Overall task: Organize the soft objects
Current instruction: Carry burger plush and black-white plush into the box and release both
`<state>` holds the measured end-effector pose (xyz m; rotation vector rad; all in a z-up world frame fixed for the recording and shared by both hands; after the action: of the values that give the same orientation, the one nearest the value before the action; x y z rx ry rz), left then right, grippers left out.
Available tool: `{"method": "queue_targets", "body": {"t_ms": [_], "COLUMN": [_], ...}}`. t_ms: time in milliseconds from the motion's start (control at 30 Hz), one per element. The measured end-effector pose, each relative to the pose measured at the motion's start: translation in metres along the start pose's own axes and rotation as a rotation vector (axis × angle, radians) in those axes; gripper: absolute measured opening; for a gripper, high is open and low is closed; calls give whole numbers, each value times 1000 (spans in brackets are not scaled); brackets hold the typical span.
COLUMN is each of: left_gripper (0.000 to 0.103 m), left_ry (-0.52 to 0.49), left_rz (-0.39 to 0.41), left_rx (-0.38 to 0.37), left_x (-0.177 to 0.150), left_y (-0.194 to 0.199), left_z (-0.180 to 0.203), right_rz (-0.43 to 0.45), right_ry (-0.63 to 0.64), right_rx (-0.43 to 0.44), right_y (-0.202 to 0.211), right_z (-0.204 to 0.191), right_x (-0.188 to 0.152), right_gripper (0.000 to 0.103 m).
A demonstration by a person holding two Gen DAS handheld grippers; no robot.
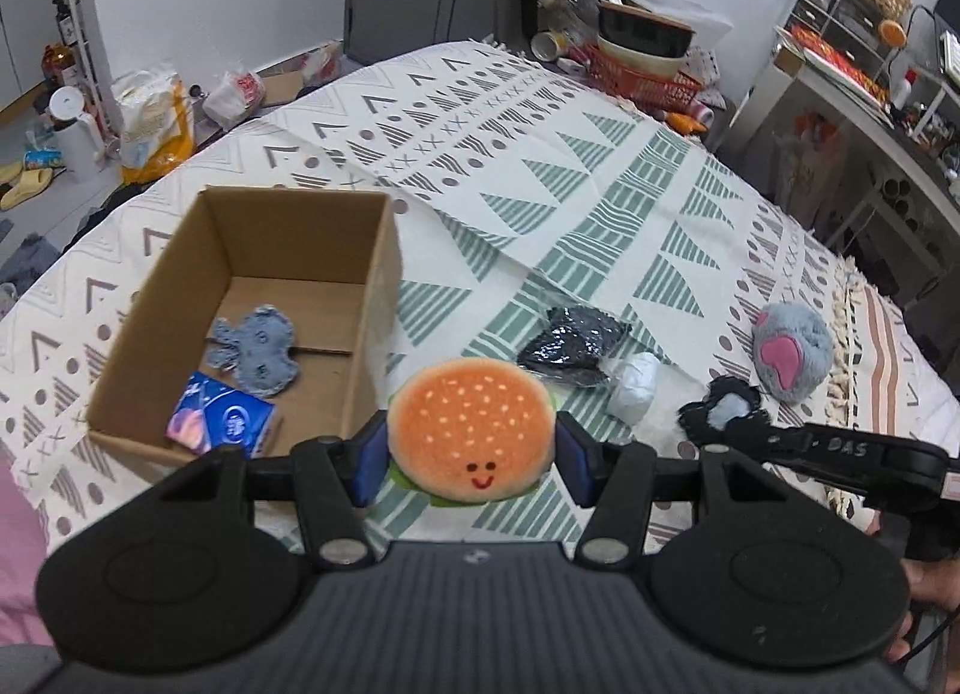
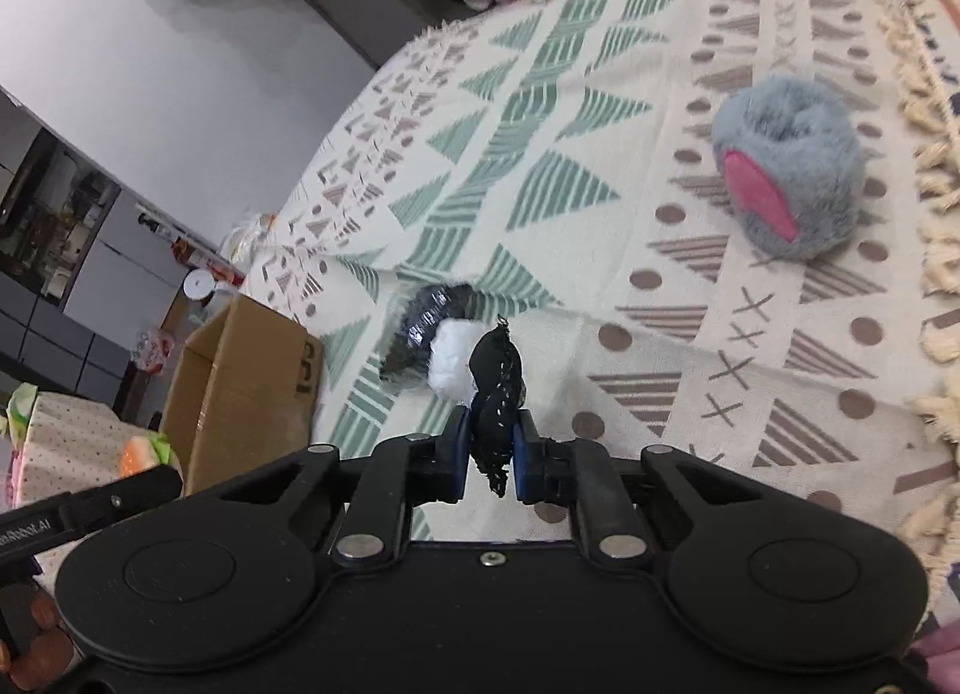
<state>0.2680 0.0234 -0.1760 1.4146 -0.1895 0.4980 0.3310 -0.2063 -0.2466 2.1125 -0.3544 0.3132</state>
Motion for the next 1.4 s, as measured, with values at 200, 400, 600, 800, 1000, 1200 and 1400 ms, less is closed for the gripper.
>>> {"method": "queue_targets", "body": {"t_ms": [200,400,600,800,1000,1200,1400], "left_gripper": [56,56,56,56,56,56,56], "left_ry": [14,41,70,105,143,176,218], "left_rz": [44,63,82,97,108,97,76], "left_rx": [-15,-25,-39,-36,-23,-16,-22], "left_x": [2,1,2,5,12,15,16], "left_y": [20,31,39,45,48,41,26], "left_z": [-12,-26,-40,-61,-85,-104,-122], "right_rz": [67,118,145,158,153,140,117], "right_ry": [4,21,52,64,78,90,107], "right_rx": [7,29,33,42,52,57,45], "right_y": [24,45,58,60,54,44,30], "right_z": [-20,-48,-74,-94,-115,-133,-149], "right_x": [0,-3,-6,-8,-10,-11,-13], "right_gripper": [15,15,15,15,15,15,15]}}
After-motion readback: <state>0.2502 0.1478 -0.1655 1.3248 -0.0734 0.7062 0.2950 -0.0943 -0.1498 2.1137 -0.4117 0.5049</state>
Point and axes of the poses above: each gripper's, at about its wrist camera, not at the fingertips, and y roughly against the way its jaws point, z to its right, x to its top, the point moved 10 cm from there along -y, roughly the way its jaws point, and after that the axes turned 9 degrees about -z, right-handed, at the moved point
